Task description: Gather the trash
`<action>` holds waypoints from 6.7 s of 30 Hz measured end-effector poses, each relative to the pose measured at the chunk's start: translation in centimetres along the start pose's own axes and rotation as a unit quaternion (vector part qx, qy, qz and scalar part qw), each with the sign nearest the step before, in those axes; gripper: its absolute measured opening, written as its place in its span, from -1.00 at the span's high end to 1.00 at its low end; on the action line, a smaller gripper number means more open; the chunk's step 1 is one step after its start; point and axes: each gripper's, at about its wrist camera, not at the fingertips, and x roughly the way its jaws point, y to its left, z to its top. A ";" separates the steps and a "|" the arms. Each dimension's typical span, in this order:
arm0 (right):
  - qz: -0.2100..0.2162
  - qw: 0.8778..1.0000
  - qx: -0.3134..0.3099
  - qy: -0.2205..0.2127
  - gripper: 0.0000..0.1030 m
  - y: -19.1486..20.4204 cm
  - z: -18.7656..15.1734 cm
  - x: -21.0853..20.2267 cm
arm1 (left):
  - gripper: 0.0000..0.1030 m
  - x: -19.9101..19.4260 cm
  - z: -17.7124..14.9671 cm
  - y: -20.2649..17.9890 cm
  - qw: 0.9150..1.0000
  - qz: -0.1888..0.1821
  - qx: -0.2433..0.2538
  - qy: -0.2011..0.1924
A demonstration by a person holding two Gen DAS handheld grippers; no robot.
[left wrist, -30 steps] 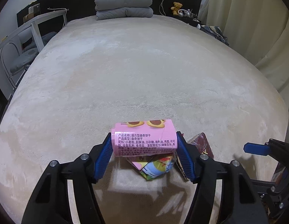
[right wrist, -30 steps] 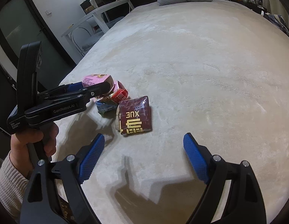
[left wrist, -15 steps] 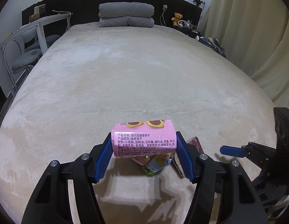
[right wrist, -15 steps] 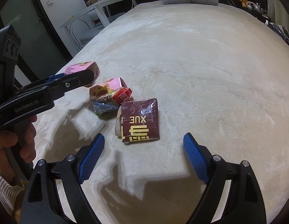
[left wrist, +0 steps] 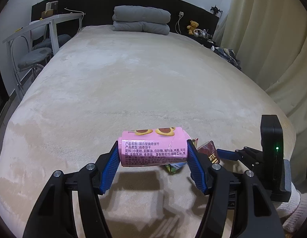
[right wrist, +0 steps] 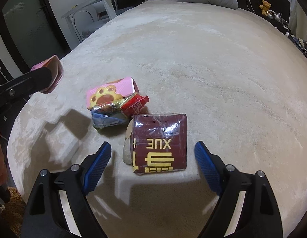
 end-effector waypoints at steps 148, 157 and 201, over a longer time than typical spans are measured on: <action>0.086 0.941 0.170 0.281 -0.18 0.7 -27.2 -1.7 | -0.23 0.5 -29.5 -9.3 0.927 -0.057 -0.014 0.371; 0.093 0.939 0.173 0.281 -0.22 0.6 -27.3 -1.7 | -0.34 0.9 -29.8 -9.6 0.923 -0.049 0.000 0.381; 0.147 0.983 0.112 -0.006 -0.40 -0.3 -24.1 -14.4 | -0.53 -9.5 -23.8 -8.7 0.991 -0.081 0.005 0.111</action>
